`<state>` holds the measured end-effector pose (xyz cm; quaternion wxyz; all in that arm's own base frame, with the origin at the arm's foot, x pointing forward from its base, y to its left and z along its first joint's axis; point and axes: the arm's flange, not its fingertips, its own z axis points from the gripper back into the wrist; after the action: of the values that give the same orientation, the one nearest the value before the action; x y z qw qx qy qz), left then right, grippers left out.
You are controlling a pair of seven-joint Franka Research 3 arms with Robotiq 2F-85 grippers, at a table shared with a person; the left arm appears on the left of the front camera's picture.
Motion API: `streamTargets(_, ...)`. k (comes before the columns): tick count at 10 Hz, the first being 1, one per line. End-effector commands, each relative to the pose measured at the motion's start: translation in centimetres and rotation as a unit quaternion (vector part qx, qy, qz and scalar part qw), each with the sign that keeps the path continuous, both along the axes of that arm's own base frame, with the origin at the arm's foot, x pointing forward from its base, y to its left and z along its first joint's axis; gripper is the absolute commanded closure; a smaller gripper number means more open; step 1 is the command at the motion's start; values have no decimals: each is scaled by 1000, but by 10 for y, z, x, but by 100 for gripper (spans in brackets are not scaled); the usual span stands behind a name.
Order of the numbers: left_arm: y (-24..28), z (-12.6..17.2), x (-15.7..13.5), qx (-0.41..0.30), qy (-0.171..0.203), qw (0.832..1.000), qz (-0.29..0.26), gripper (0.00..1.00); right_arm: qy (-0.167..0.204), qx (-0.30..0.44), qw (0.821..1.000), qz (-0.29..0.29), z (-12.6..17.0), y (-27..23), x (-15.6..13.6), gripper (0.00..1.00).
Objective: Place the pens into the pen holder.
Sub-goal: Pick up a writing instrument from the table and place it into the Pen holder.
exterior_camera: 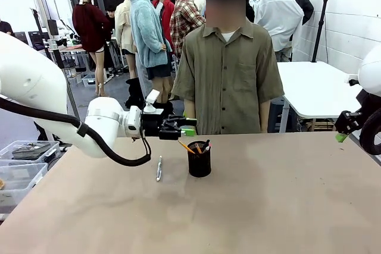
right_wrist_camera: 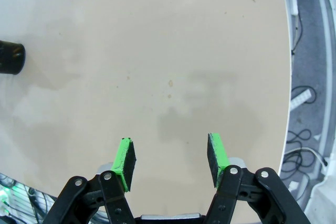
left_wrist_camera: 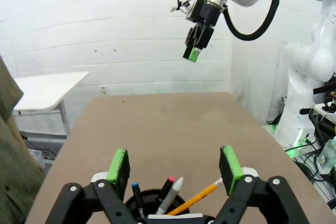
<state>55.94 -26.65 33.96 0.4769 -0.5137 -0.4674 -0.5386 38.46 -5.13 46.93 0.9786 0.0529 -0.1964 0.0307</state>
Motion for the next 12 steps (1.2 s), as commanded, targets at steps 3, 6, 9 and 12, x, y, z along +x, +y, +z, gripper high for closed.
streamTargets(3, 39, 80, -57, 41, -95, 994, 33, 0, -1, -12, 1000, -12, -4, 3, -2, 31)
streamTargets(6, 94, 143, -101, 154, -88, 959, 220, 0, -1, -12, 1000, -12, -4, 3, -2, 31)
streamTargets(9, 113, 166, -116, 227, 61, 905, 355, 0, -1, -12, 1000, -12, -4, 3, -2, 31)
streamTargets(12, 110, 159, -106, 308, 180, 835, 420, 0, -1, -12, 1000, -12, -4, 3, -2, 31)
